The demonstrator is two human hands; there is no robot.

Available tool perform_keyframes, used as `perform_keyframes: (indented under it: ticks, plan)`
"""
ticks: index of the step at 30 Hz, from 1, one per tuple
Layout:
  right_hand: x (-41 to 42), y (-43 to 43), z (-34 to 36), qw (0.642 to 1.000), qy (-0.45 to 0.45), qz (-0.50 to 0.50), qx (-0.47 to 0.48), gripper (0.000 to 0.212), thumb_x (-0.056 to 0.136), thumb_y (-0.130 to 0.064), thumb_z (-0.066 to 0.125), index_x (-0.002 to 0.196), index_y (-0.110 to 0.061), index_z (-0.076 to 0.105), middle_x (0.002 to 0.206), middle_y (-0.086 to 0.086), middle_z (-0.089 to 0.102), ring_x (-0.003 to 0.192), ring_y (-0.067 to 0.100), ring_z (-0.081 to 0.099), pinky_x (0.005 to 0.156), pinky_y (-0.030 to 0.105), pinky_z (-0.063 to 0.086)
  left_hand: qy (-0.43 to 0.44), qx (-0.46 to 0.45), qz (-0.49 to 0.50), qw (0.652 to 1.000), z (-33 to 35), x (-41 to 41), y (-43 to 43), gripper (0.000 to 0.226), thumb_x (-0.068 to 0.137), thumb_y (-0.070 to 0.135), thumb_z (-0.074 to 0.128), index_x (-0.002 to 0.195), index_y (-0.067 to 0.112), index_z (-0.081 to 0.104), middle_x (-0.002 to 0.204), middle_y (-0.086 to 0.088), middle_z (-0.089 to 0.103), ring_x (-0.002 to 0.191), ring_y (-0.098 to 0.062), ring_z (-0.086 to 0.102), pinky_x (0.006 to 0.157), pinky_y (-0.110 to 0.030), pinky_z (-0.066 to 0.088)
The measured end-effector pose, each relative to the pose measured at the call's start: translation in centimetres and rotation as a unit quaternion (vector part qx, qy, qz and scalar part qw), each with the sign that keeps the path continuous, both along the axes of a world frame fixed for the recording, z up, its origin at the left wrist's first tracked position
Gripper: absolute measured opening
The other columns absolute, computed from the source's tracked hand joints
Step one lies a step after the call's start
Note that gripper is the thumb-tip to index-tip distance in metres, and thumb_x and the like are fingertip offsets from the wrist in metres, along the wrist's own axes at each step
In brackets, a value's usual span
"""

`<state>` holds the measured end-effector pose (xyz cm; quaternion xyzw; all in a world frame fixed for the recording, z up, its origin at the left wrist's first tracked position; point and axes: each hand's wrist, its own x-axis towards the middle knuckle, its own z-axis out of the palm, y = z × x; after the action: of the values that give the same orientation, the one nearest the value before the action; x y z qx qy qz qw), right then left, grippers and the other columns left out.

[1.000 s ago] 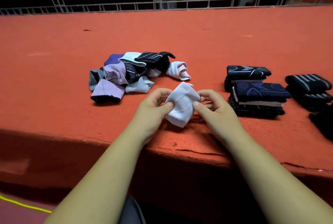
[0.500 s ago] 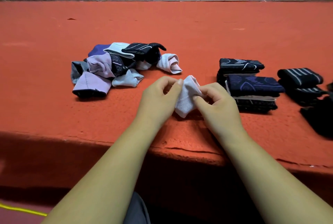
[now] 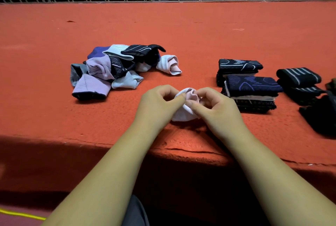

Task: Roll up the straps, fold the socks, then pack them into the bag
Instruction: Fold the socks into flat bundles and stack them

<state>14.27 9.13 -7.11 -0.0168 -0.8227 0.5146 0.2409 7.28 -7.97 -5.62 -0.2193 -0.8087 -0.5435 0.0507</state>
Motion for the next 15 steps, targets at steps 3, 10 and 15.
perform_keyframes:
  ticks: [3,10,15]
  plan:
    - [0.1,0.2,0.0,1.0,-0.006,0.009,-0.011,0.006,0.095,-0.039,0.078,0.095,-0.033,0.081,0.084,-0.004,0.077,0.077,0.015,0.068,0.075,0.035,0.055,0.004,0.008,0.009,1.0,-0.2,-0.3,0.0,0.019,0.089,0.039,0.078,0.074,0.027,0.078,0.08,0.006,0.073,0.078,-0.009,0.066,0.076,-0.032,0.052]
    - [-0.5,0.7,-0.2,0.994,0.008,-0.021,-0.105,0.011,0.104,-0.023,0.068,0.098,-0.018,0.077,0.072,-0.005,0.07,0.057,0.004,0.054,0.057,0.018,0.042,-0.082,0.092,0.043,0.991,-0.9,-1.7,-0.1,0.019,0.095,0.017,0.069,0.079,0.015,0.078,0.062,0.018,0.063,0.062,0.003,0.054,0.059,-0.016,0.041]
    - [-1.5,1.5,-0.3,0.947,0.028,-0.006,-0.321,0.015,0.106,-0.02,0.063,0.115,-0.012,0.073,0.088,0.016,0.056,0.048,0.011,0.03,0.052,0.028,0.02,-0.136,0.18,0.096,0.969,-1.6,-3.5,0.1,0.024,0.096,0.017,0.067,0.073,0.019,0.073,0.059,0.016,0.057,0.053,0.001,0.047,0.051,-0.015,0.038]
